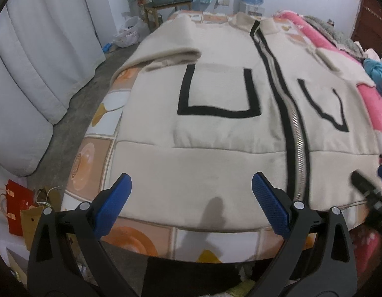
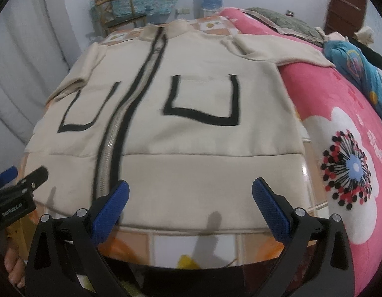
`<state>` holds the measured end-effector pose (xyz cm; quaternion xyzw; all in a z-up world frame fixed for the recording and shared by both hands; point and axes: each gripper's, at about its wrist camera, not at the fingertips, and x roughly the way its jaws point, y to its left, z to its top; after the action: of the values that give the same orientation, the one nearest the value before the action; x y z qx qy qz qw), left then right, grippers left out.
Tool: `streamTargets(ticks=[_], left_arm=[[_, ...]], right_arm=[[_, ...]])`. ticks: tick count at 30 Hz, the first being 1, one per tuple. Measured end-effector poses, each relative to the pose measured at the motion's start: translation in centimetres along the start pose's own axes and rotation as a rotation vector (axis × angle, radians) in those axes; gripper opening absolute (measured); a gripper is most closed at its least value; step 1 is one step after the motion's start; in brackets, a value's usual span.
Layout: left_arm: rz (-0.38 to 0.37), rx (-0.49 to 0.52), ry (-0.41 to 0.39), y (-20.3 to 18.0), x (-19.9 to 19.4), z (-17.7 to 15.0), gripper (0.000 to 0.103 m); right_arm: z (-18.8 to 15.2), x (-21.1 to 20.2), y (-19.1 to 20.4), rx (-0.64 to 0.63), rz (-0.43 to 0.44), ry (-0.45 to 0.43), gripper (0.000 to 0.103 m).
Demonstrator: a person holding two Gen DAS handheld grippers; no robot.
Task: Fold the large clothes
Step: 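Grasp the jacket hem with the left tool while the right tool grasps the hem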
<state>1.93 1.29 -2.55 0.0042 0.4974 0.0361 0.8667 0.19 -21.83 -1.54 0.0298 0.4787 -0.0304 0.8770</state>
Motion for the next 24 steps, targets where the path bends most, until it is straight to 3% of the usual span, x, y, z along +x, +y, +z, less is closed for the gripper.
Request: streamTargets(ticks=[2, 7, 12, 17, 18, 20, 24], left_arm=[[-0.002, 0.008, -0.013, 0.5, 0.7, -0.1, 0.094], [-0.086, -0.007, -0.115, 2.8, 1.1, -0.2, 0.094], [-0.068, -0.026, -0.081, 4.6, 2.7, 0.6, 0.094], [-0.006, -0.088, -0.069, 7.0, 4.7, 0.9, 0.094], [0.001, -0.100, -0.068, 7.4, 4.9, 0.8, 0.092], [0.008, -0.118, -0.049, 8.0, 5.8, 0.7, 0.075], [-0.016, -0.120, -0.065, 8.2, 5.9, 0.5, 0.067]], right_arm=[[0.4, 0.3, -1.3, 0.024, -0.024, -0.008, 0.097], [0.9, 0.8, -5.1, 0.073, -0.070, -0.029, 0.097], [0.9, 1.3, -8.3, 0.097, -0.102, -0.036, 0.097], [0.2, 2.4, -10.2, 0.113, -0.097, 0.014, 0.083], [0.0, 2.8, -10.4, 0.112, -0.089, 0.030, 0.081], [-0.4, 3.5, -10.5, 0.108, -0.063, 0.059, 0.075], [-0.7, 4.0, -9.8, 0.059, -0.071, 0.042, 0.066]])
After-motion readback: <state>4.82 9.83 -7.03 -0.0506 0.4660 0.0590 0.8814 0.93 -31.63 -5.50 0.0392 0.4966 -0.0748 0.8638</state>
